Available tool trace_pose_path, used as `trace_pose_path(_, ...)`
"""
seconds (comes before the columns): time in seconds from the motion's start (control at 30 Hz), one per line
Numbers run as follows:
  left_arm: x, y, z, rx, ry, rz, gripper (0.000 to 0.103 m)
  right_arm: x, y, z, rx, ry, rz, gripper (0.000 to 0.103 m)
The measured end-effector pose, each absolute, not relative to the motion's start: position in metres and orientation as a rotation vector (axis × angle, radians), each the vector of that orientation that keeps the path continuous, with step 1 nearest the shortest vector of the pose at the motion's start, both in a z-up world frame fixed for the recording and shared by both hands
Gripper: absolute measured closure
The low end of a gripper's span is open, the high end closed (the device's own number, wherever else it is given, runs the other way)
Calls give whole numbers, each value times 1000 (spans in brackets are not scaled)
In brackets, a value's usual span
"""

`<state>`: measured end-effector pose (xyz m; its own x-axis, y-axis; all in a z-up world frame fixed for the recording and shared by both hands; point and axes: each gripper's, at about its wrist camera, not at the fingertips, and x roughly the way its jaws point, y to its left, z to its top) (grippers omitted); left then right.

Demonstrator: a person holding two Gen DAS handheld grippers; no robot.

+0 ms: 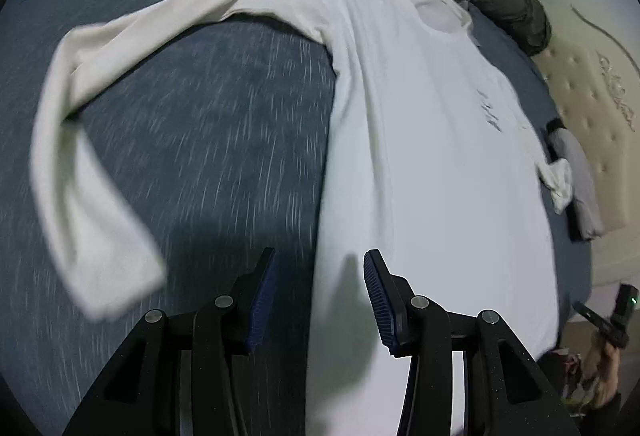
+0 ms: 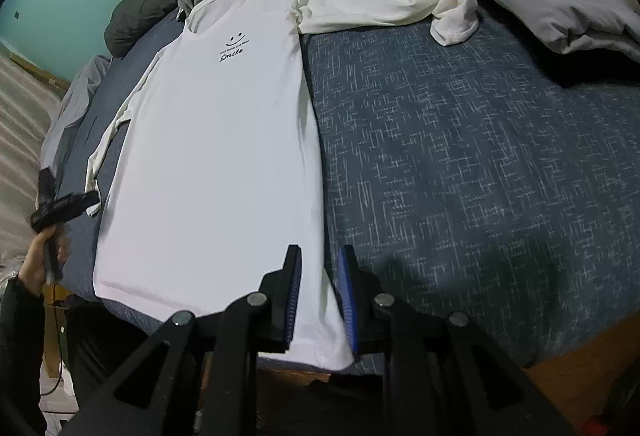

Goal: Fold clothes

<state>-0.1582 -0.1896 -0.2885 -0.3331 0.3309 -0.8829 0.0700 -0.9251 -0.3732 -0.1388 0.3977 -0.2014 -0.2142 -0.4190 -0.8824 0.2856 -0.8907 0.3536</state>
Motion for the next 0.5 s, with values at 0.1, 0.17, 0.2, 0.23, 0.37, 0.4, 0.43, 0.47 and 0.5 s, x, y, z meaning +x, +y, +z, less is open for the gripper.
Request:
trace_pose_path(0.1,-174,-193,-295,-1694,-551,2395,56,-140,397,-207,1612,-182,-2143,85)
trace_pose_path(0.17,-174,-197,-296,-1682,-575,2396,58,-148,394,-207,1616,-188,-2148,85)
trace_pose_path(0.2,-174,-198,-297,-1676,-587,2396,68,-151,393,-207,1616,-193,-2149,85)
trace_pose_path(0.23,-174,-200,-297,-1670,-599,2397,83,-151,394,-207,1617,-198,-2148,85)
trace_pose_path(0.37,-173,-206,-300,-1646,-646,2398,103,-157,390,-205,1609,-195,-2144,85)
trace_pose_path(0.4,-173,-208,-300,-1640,-658,2398,103,-158,389,-205,1607,-194,-2142,85)
trace_pose_path(0.43,-172,-209,-301,-1633,-670,2398,103,-159,387,-205,1604,-193,-2140,85)
trace_pose_path(0.47,-172,-211,-302,-1627,-681,2398,103,-160,385,-205,1601,-192,-2138,85)
trace_pose_path(0.5,-172,-212,-302,-1621,-693,2398,103,-161,384,-205,1599,-191,-2136,85)
